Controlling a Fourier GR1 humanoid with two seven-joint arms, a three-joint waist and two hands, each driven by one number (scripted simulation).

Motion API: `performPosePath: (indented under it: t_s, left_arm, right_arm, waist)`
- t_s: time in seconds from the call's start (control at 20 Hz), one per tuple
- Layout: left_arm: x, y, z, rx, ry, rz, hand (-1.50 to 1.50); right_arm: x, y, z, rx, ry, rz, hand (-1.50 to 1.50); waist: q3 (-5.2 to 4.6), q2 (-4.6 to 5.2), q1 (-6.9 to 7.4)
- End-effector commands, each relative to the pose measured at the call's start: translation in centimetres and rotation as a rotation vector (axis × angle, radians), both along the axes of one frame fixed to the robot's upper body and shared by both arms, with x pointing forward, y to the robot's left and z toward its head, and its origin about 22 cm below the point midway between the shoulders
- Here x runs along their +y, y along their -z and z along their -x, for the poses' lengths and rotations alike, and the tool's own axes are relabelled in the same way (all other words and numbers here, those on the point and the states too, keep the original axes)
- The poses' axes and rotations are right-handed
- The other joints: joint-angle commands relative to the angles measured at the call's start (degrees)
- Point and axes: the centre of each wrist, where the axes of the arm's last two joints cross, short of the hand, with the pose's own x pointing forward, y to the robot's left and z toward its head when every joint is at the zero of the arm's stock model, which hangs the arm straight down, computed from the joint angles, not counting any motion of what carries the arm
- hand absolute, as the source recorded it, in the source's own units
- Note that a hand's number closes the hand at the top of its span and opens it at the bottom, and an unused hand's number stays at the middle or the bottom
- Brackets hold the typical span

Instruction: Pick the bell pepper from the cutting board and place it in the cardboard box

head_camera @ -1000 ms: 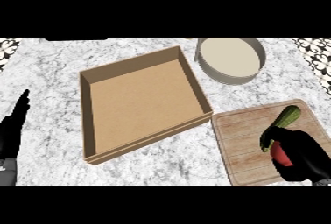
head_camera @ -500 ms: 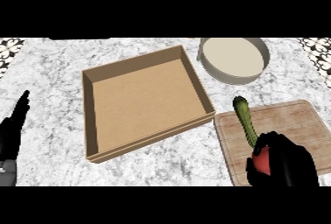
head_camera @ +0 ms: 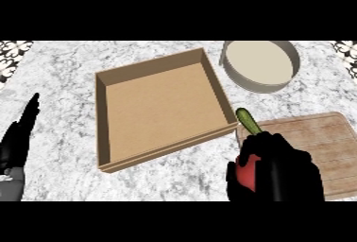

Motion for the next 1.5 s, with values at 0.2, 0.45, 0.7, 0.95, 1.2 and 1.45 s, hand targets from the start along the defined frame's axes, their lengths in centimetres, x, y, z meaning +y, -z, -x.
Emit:
performPosePath:
  t_s: [0.2,0.45,0.7,0.95,1.2,1.45]
  left_arm:
    - [-0.6,-0.3,-0.9,0.004,0.018,0.001,0.00]
    - [1.0,0.4,-1.0,-0.008,0.021,0.001,0.00]
    - [-2.1,1.7,-0.4,-0.001,0.045,0.006,0.00]
    - [-1.2,-1.1,-2.3,-0.038,0.044,-0.013,0.00]
    - [0.4,-0.5,-1.3,-0.006,0.055,0.003,0.00]
    - [-0.9,-0.9,-1.9,-0.011,0.058,-0.002,0.00]
  right_arm:
    - [5.6,-3.5,-4.6,-0.032,-0.055,-0.172,1.50]
    - [7.2,-5.1,-9.9,-0.043,-0.043,-0.269,1.50]
    - [9.3,-6.3,-13.1,-0.025,-0.031,-0.386,1.50]
    - [10.0,-5.1,-17.8,0.006,-0.025,-0.417,1.50]
    - [9.6,-2.3,-21.8,0.050,0.007,-0.407,1.50]
    - [9.2,0.1,-24.2,0.042,0.110,-0.390,1.50]
  waist:
    - [0.09,0.32,1.22]
    - [0.06,0.49,1.33]
    - [0.07,0.50,2.48]
    - [0.10,0.71,2.47]
    - [0.09,0.76,2.56]
    - [0.08,1.12,3.71]
